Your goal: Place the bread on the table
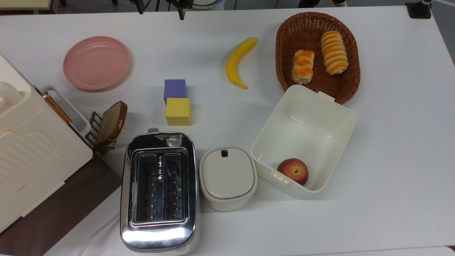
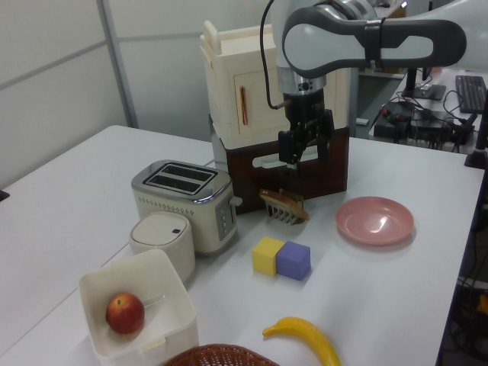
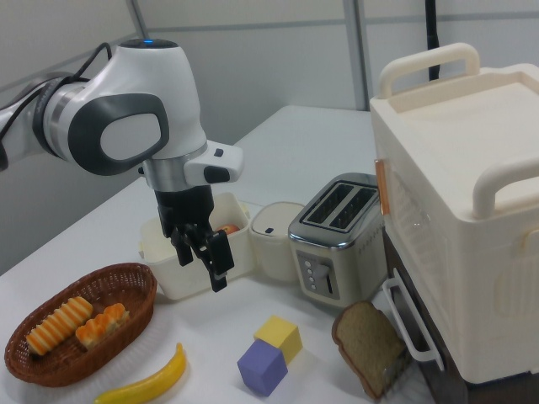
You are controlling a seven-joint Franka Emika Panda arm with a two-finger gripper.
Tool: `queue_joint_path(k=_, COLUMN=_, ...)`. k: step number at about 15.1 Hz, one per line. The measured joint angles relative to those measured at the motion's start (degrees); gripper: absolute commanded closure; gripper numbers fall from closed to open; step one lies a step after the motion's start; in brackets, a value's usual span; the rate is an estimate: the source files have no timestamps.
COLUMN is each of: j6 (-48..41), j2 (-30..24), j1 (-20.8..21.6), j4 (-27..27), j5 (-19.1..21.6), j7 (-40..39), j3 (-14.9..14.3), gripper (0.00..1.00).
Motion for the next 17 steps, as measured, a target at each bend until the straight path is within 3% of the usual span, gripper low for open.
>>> queue_joint_path(k=17, j6=-1.37, j2=0.14, j1=0.38, j4=0.01, j5=0.0, j7=0.0, j3=-0.05, gripper=0.0)
